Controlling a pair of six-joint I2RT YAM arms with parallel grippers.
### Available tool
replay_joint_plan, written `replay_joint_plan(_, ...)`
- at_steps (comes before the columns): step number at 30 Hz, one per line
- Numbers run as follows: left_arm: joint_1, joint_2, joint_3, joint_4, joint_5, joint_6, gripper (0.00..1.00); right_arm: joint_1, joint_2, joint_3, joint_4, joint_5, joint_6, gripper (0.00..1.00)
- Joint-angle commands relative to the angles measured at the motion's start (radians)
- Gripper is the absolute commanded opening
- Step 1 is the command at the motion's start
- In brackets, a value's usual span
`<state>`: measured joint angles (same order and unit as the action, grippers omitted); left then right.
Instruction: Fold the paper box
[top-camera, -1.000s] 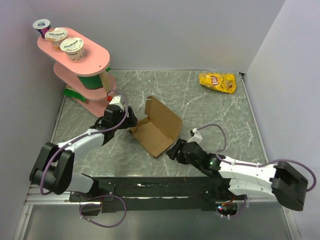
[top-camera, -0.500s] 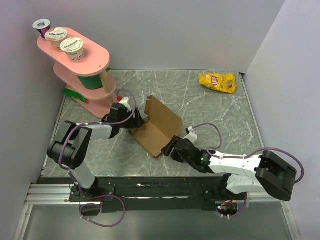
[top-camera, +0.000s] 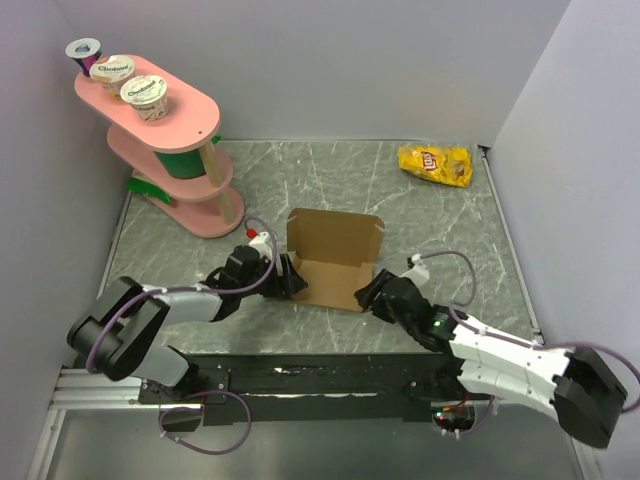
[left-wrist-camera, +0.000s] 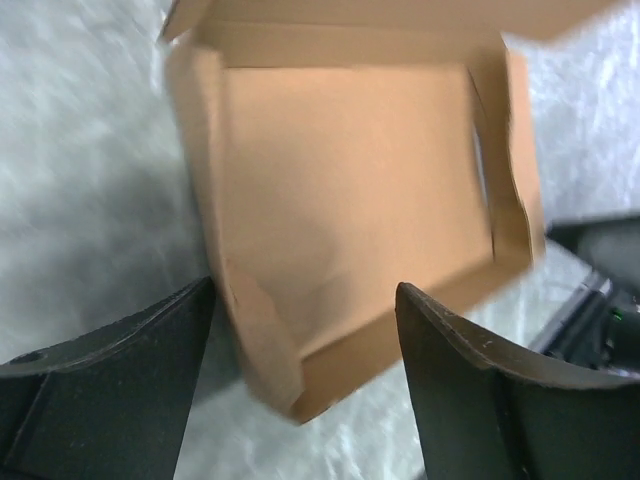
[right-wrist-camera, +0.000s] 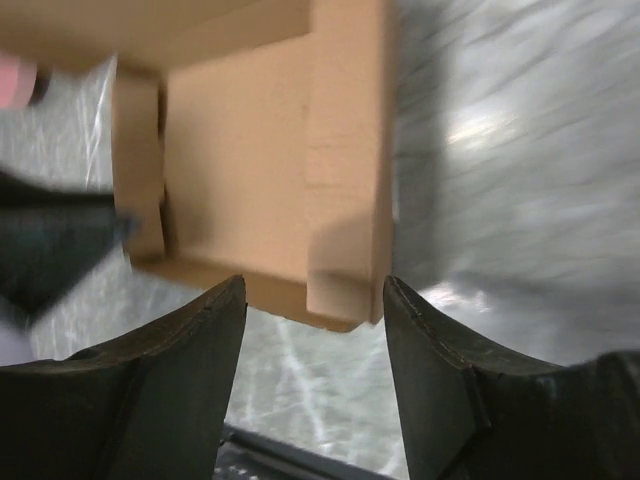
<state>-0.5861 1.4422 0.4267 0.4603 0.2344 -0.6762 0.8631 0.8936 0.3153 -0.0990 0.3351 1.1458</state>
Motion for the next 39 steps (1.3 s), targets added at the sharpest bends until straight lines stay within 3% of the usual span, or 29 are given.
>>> replay_joint_plan(1, -0.024, -0.091, -0.023, -0.040, -0.076, -0.069, 0.79, -0.104, -0.136, -0.024, -0.110, -0.018, -0.119, 0.62)
replay_joint_plan(6, -0.014, -0.147, -0.031, -0.077, -0.119, -0.028, 0.77, -0.286, -0.220, -0.045, -0.108, -0.128, -0.300, 0.62)
replay_joint_plan(11, -0.012, -0.106, 0.010, -0.075, -0.099, -0.029, 0.70, -0.492, -0.102, -0.006, 0.062, -0.448, -0.499, 0.64)
replay_joint_plan(15, -0.012, -0.085, 0.001, -0.035, -0.093, -0.049, 0.68, -0.529, 0.085, 0.076, 0.119, -0.588, -0.575, 0.69)
replay_joint_plan(20, -0.012, -0.080, 0.017, -0.045, -0.106, -0.040, 0.67, -0.527, 0.231, 0.134, 0.148, -0.651, -0.584, 0.70)
replay_joint_plan(32, -0.014, -0.063, 0.023, -0.032, -0.087, -0.034, 0.65, -0.395, 0.346, 0.220, 0.104, -0.415, -0.601, 0.61)
replay_joint_plan(39, -0.014, -0.066, 0.009, -0.023, -0.084, -0.043, 0.65, -0.342, 0.409, 0.278, 0.029, -0.298, -0.612, 0.43)
